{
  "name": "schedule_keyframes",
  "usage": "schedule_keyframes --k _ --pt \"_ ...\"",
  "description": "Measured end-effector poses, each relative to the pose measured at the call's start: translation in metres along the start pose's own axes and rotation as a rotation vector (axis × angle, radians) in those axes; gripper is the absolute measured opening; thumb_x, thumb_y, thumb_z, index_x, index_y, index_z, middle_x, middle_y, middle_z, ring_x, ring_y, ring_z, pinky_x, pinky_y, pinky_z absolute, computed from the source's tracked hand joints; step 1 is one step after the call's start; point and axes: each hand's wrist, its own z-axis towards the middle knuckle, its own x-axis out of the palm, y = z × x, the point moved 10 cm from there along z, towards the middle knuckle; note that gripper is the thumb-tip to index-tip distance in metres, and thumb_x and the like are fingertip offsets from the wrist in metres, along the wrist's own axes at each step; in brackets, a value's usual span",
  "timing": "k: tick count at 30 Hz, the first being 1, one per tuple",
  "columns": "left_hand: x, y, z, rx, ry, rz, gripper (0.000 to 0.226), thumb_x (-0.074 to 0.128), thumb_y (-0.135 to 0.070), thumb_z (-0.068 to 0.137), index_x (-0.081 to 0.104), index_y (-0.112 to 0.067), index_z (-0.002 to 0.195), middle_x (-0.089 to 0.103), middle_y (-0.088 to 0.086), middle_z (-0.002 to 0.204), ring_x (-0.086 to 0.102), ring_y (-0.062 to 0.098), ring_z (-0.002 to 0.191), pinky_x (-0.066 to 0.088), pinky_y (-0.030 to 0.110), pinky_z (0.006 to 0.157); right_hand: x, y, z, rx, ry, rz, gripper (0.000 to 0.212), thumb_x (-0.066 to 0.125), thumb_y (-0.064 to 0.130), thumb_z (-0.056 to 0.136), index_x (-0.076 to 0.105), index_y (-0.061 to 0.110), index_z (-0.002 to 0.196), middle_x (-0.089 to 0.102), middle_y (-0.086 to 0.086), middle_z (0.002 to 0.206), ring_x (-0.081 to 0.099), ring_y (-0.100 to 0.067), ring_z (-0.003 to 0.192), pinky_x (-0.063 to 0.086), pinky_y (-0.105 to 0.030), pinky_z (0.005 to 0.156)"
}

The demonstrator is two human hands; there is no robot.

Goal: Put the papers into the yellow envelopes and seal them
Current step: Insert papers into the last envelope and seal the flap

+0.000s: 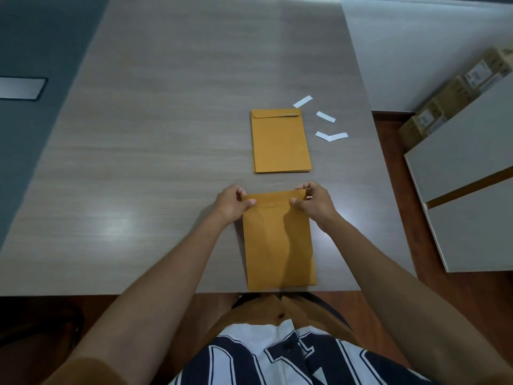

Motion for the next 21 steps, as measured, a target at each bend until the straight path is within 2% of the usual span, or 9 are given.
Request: schedule_keyframes --k 2,5,7,10,15,18,21 --pt "-0.008 0.002 0.002 -0.01 0.013 -0.106 0.027 0.077 -0.022 0.082 0.051 -0.02 0.076 0.06 0.005 0.083 0.058 0.023 0.081 0.054 0.046 0.079 0.001 0.01 0.001 -0.019 -0.004 0.027 0.026 0.076 0.01 0.082 0.059 0.018 0.1 0.059 -0.002 0.101 0.055 -0.017 0.088 0.052 -0.035 0.079" --pt "-0.015 0.001 0.004 -0.017 0.016 -0.233 0.021 0.076 -0.022 0.083 0.056 -0.019 0.08 0.067 0.012 0.093 0.065 0.028 0.088 0.057 0.047 0.081 0.001 0.019 0.001 -0.022 -0.025 0.075 0.026 0.076 0.009 0.083 0.06 0.017 0.101 0.059 -0.001 0.1 0.055 -0.017 0.09 0.053 -0.037 0.079" --pt "-0.015 -0.001 0.003 -0.029 0.037 -0.342 0.014 0.073 -0.021 0.086 0.06 -0.018 0.083 0.069 0.01 0.095 0.066 0.024 0.087 0.059 0.04 0.075 -0.001 0.022 0.001 -0.014 -0.056 0.106 0.024 0.076 0.009 0.083 0.061 0.02 0.099 0.06 -0.001 0.099 0.057 -0.019 0.092 0.054 -0.039 0.08" --pt "-0.013 -0.006 -0.001 -0.029 0.075 -0.406 0.009 0.067 -0.019 0.092 0.063 -0.017 0.084 0.07 0.002 0.086 0.065 0.015 0.077 0.053 0.024 0.06 -0.003 0.024 0.001 -0.025 -0.078 0.145 0.026 0.078 0.012 0.081 0.061 0.026 0.094 0.063 -0.005 0.103 0.059 -0.023 0.095 0.054 -0.04 0.081" --pt "-0.011 -0.005 0.003 -0.056 0.078 -0.464 0.013 0.063 -0.016 0.094 0.062 -0.017 0.082 0.071 0.003 0.089 0.066 0.018 0.08 0.055 0.036 0.071 -0.009 0.026 0.0 -0.004 -0.074 0.226 0.038 0.083 0.018 0.076 0.059 0.016 0.105 0.065 -0.003 0.093 0.062 -0.016 0.085 0.052 -0.033 0.073" --pt "-0.013 -0.016 0.009 -0.05 0.039 -0.489 0.015 0.063 -0.014 0.095 0.061 -0.015 0.08 0.071 0.006 0.089 0.065 0.022 0.08 0.055 0.041 0.076 -0.011 0.018 0.006 0.043 -0.018 0.238 0.022 0.078 0.025 0.082 0.062 0.016 0.093 0.066 -0.003 0.09 0.065 -0.02 0.086 0.056 -0.04 0.075" --pt "-0.016 -0.029 0.017 -0.054 -0.011 -0.503 0.015 0.063 -0.013 0.094 0.061 -0.015 0.079 0.071 0.012 0.096 0.065 0.023 0.083 0.056 0.044 0.08 -0.015 0.015 0.016 0.052 0.004 0.233 0.019 0.075 0.027 0.085 0.062 0.015 0.078 0.065 -0.002 0.084 0.062 -0.02 0.08 0.056 -0.036 0.065"
